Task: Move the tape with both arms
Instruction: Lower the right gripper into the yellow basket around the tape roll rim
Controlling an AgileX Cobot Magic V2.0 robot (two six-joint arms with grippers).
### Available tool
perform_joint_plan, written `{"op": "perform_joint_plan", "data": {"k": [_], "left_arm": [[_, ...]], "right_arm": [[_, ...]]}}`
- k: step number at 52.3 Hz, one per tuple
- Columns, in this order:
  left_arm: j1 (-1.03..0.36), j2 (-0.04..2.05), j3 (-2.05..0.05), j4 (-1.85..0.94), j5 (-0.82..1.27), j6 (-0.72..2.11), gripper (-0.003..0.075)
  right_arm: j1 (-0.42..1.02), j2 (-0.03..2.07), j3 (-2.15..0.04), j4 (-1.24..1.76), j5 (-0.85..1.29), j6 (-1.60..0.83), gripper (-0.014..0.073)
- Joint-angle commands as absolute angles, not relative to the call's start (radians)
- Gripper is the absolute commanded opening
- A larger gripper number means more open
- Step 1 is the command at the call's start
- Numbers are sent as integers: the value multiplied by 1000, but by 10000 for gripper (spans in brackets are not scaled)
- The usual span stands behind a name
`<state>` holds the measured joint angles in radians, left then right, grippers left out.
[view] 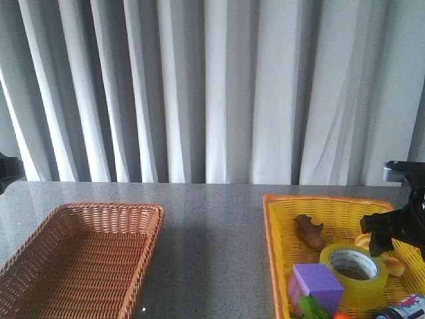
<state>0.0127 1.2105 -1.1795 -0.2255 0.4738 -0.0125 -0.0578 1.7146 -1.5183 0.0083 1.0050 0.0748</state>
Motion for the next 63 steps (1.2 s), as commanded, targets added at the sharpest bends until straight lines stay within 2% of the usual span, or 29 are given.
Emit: {"op": "perform_joint_plan", "data": {"k": [1,21,37,51,63], "left_arm": [[8,1191,-1214,-241,415,-14,471],[8,1191,-1214,-248,416,-14,471],[8,1191,-1214,-248,416,-14,471],[8,1191,-1214,-248,416,-14,471],[8,1191,-1214,-248,415,-14,471]], "right_arm": [[-70,1706,-1550,35,958,46,566],[-70,1794,-1550,11,908,46,503],[-68,1876,-1660,27,965,51,497],[-67,1913,-1668,46,980,48,494],[-67,1932,-1668,45,982,46,417]]}}
